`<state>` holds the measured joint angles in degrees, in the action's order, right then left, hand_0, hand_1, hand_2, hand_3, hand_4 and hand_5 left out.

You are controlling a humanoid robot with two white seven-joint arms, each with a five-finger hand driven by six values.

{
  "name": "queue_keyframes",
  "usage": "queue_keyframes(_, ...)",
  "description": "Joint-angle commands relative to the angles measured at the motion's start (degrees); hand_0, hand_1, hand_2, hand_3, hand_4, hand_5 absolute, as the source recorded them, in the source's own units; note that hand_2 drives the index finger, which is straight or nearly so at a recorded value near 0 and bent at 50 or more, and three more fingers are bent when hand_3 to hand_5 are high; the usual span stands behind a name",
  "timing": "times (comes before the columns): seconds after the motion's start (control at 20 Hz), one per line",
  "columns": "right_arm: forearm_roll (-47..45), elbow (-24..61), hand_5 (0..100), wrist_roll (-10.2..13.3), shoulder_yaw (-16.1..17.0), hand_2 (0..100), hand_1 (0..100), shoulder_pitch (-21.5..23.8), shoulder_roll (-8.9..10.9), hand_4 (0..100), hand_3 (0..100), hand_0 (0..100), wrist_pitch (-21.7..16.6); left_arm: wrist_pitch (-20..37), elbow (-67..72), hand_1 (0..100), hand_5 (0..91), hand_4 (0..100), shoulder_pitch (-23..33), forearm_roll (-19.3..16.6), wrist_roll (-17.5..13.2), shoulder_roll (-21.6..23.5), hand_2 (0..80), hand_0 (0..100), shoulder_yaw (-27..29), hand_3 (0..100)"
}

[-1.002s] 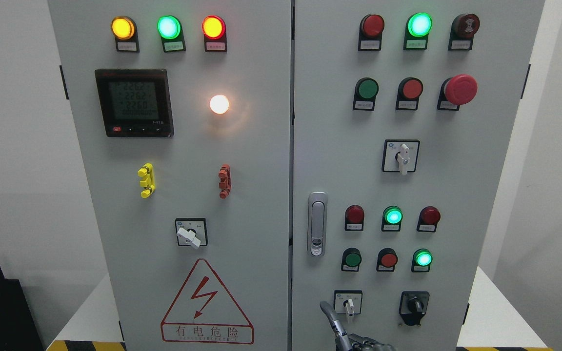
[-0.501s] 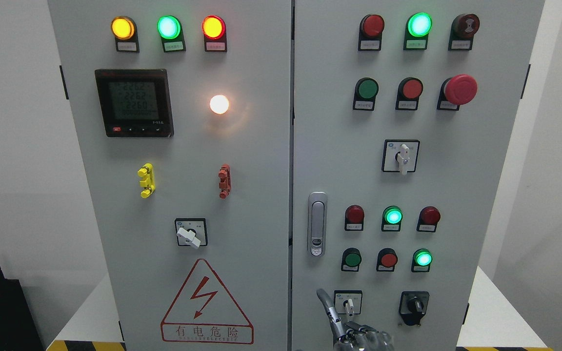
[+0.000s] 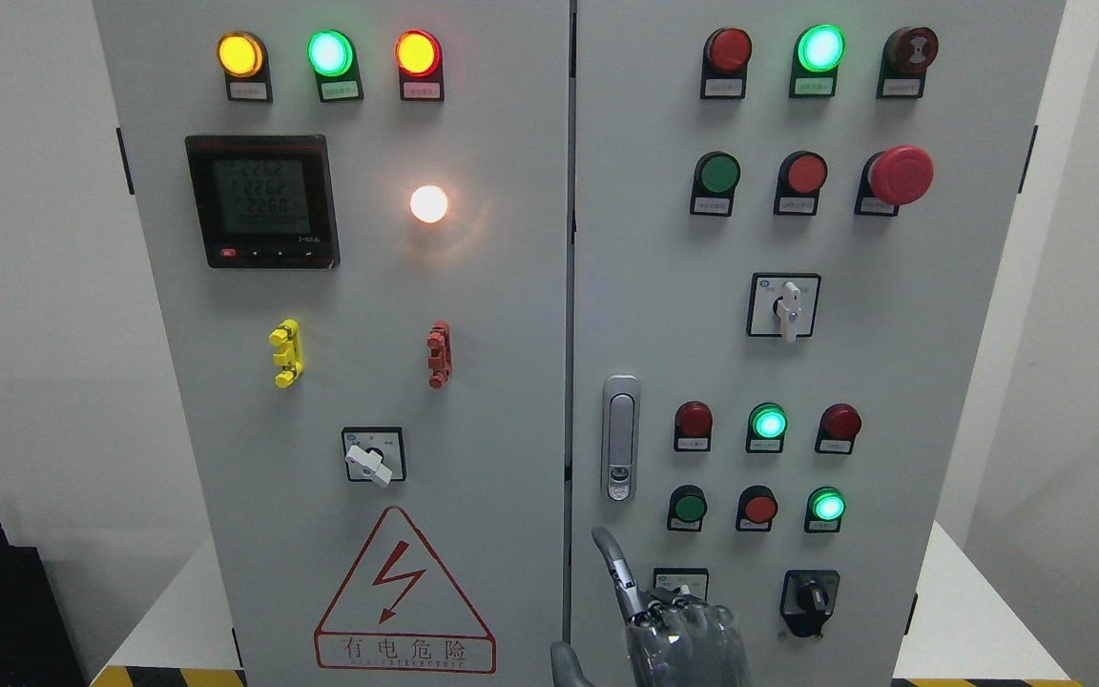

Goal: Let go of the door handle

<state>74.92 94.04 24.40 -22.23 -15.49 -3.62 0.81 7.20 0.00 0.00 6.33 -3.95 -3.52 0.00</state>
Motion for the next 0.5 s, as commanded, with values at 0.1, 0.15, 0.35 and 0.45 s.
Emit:
queue_keyframes(0.1, 0.0, -6.5, 98, 0.3, 0.6, 0, 37, -3.8, -1.48, 92, 100, 34, 2.3, 0.0, -0.5, 39, 0.0, 0, -1.8, 0.0, 0.0, 0.0, 0.0, 12, -0.6, 0)
queue_keyframes(0.15, 0.0, -6.4, 98, 0.3, 0.9, 0, 37, -3.8, -1.48, 92, 100, 34, 2.3, 0.0, -0.4, 39, 0.0, 0, -1.8, 0.0, 0.0, 0.0, 0.0, 12, -0.6, 0)
queue_keyframes(0.35, 0.0, -6.4, 98, 0.8, 1.7, 0, 37, -3.5, -1.56, 95, 100, 34, 2.3, 0.0, -0.5, 39, 0.0, 0, -1.8, 0.0, 0.0, 0.0, 0.0, 12, -0.6, 0)
queue_keyframes(0.45, 0.0, -6.7, 98, 0.8, 2.1, 0, 37, -3.4, -1.56, 100, 100, 34, 2.4, 0.0, -0.5, 39, 0.0, 0, -1.8, 0.0, 0.0, 0.0, 0.0, 12, -0.6, 0)
